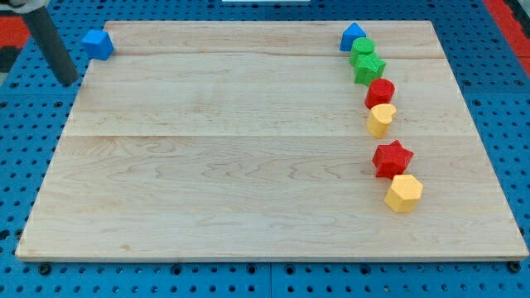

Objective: Keep the blue cube at the center of the board

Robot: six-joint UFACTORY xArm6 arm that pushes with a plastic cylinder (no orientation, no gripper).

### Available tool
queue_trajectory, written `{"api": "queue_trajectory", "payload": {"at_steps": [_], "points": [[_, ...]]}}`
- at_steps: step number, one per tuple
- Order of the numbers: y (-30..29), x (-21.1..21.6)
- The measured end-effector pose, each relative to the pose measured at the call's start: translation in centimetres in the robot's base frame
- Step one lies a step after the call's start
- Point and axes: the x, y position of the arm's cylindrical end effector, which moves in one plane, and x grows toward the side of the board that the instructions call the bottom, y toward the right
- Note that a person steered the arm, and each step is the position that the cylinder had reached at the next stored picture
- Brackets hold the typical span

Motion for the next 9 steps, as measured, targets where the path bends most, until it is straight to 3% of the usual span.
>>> {"api": "queue_trajectory", "payload": {"at_steps": [1, 2, 3, 4, 6, 8, 9], "points": [[0.2, -9.4], [0.3, -11.4], [1.5, -9.8], [6.3, -4.8], [6.1, -10.2], [16.0, -0.8], [12.3, -1.7]]}}
